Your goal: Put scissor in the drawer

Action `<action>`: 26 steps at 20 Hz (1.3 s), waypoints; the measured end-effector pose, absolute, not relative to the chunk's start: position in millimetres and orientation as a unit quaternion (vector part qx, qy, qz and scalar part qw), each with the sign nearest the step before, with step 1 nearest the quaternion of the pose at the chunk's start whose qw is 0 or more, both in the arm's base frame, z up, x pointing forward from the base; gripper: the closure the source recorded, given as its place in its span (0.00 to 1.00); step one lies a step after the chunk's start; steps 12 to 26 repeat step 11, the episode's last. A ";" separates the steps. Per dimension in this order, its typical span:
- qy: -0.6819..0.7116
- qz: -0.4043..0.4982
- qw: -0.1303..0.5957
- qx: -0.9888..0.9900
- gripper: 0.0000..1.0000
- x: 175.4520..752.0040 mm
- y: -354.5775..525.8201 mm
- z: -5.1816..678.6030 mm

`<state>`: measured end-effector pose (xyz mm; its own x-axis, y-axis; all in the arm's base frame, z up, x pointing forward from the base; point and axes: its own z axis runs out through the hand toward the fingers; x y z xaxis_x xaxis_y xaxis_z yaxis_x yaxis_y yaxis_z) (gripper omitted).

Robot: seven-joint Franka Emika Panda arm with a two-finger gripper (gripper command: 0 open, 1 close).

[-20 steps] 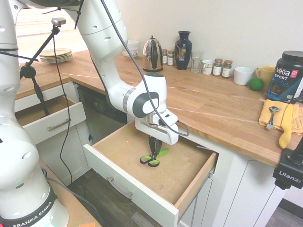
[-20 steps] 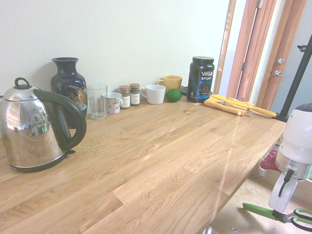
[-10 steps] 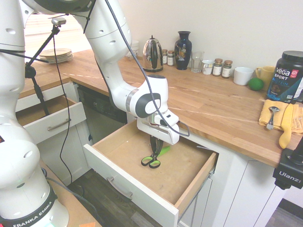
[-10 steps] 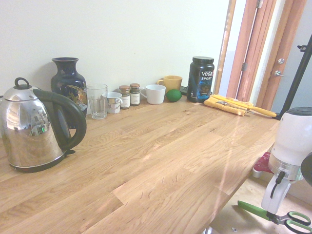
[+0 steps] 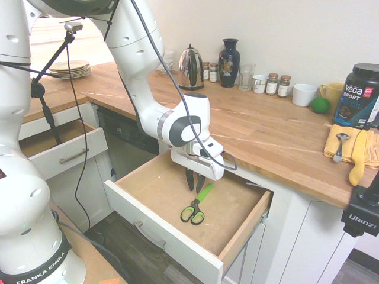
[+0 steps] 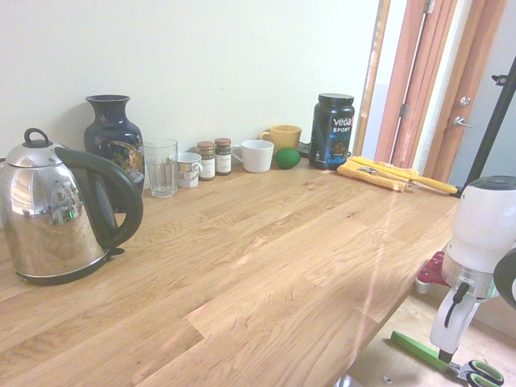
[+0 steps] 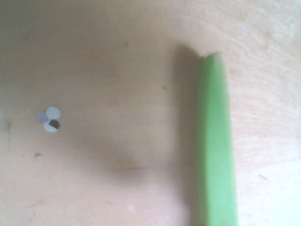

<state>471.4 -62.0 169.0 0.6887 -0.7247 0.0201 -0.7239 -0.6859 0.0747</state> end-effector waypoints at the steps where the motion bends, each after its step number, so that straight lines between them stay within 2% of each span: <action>1: -0.394 -0.006 0.038 0.918 0.00 471.4 -62.0 169.1; 26: -0.394 -0.006 0.037 0.918 0.00 472.2 -59.6 173.0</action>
